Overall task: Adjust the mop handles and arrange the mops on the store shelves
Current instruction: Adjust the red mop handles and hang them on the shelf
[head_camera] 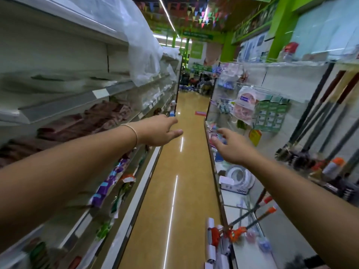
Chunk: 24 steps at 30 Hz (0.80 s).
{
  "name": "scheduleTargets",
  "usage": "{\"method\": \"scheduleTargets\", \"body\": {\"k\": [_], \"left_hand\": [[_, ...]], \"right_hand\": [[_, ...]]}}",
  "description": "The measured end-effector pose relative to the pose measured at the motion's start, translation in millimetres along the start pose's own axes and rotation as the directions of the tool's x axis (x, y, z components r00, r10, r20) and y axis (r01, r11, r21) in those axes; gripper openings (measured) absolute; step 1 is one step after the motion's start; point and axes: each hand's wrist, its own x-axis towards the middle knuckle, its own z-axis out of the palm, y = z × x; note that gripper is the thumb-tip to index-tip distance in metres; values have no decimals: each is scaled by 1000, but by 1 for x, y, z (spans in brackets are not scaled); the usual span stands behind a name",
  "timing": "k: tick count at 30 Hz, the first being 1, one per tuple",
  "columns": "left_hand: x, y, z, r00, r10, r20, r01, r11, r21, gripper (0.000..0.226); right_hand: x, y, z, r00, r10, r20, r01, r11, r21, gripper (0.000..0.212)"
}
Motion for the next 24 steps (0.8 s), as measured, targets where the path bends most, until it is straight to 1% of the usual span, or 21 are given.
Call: {"method": "scheduleTargets", "body": {"k": [4,8,10,17,24], "left_hand": [[28,-29,12,1000,24,-15,-24,1000,-5,62],[60,-53,27,996,26,-88,-27,1000,-16,55],[78,-61,37,995,24,-95,-25,1000,-13,52],[159,-87,81,999,32,-22,-31,997,67,54],[283,-108,97,1000,-4,31,1,996,94,52]], "right_hand": [[35,2,17,999,37,6,-37,999,16,58],[70,9,40,998,67,9,-68,997,41,59],[87,14,54,997,75,15,-76,996,50,60],[171,39,98,998,58,35,-61,995,81,63],[291,82,115,997,34,63,-41,994,105,63]]}}
